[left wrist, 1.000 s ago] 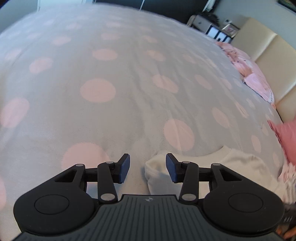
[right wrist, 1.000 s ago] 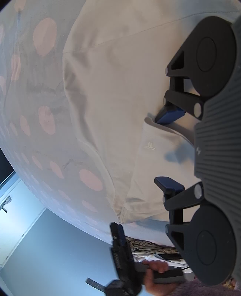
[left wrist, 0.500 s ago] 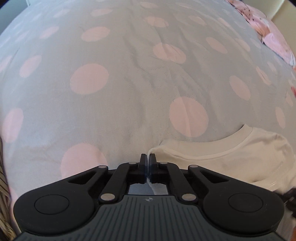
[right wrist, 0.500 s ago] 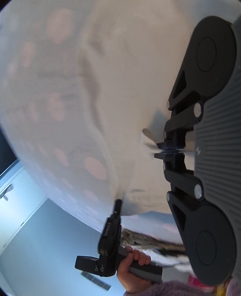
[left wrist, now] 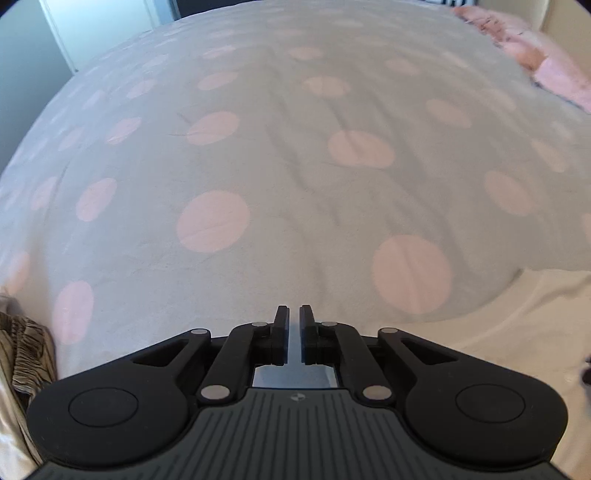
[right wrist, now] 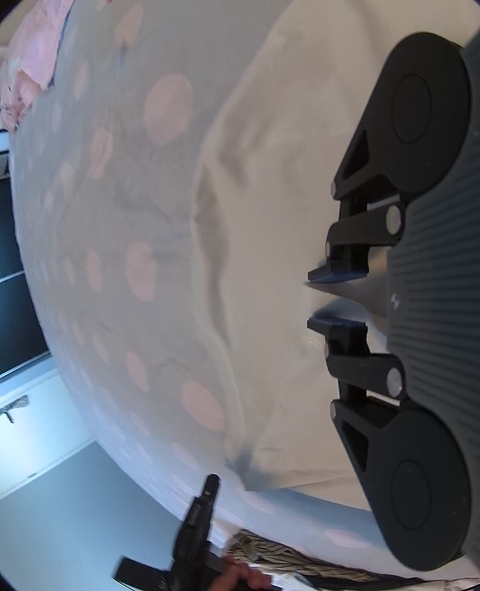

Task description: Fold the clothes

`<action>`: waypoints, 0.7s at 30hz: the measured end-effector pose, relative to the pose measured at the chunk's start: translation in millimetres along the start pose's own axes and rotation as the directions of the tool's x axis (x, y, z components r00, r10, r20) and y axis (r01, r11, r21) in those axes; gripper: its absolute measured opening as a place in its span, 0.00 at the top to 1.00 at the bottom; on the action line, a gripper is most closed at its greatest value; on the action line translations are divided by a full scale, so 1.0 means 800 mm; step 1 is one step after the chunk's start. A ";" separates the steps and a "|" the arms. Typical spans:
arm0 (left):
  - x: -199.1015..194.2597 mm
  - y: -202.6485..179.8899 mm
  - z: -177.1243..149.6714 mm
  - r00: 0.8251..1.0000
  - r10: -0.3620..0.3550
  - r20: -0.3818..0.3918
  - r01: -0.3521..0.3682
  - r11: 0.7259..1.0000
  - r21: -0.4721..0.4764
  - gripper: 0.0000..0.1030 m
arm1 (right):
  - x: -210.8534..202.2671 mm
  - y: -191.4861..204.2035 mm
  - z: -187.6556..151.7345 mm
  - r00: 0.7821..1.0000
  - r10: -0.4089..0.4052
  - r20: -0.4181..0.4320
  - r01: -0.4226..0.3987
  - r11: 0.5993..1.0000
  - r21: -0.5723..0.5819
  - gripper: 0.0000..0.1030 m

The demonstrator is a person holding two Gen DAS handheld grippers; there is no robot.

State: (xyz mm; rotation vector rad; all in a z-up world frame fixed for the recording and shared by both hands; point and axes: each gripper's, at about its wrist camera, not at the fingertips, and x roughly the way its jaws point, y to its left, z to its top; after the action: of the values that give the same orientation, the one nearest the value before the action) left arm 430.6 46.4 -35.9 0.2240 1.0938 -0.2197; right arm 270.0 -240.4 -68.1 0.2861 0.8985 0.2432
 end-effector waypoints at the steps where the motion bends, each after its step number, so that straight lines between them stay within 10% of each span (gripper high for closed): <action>1: -0.007 0.000 -0.005 1.000 -0.025 0.014 0.025 0.999 0.021 0.86 | -0.004 -0.002 0.002 1.000 -0.001 0.010 0.001 1.000 0.000 0.71; 5: -0.018 0.002 -0.026 0.998 -0.048 0.035 0.048 0.999 0.009 0.59 | -0.008 -0.005 0.004 1.000 0.019 0.014 -0.020 1.000 0.015 0.68; 13: -0.017 0.017 -0.048 0.994 -0.106 -0.025 0.103 0.990 -0.091 0.81 | -0.017 0.035 0.003 0.996 0.090 0.008 -0.089 0.992 -0.089 0.72; 21: -0.005 0.020 -0.080 0.975 -0.219 -0.037 0.214 0.972 -0.095 0.82 | 0.034 0.109 0.029 0.975 0.224 -0.012 -0.221 0.950 -0.223 0.76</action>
State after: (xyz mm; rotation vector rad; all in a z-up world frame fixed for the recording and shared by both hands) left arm 379.0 80.4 -59.4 0.0283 1.1722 -0.3609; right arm 297.1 -153.6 -44.4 0.1797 0.8172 0.5469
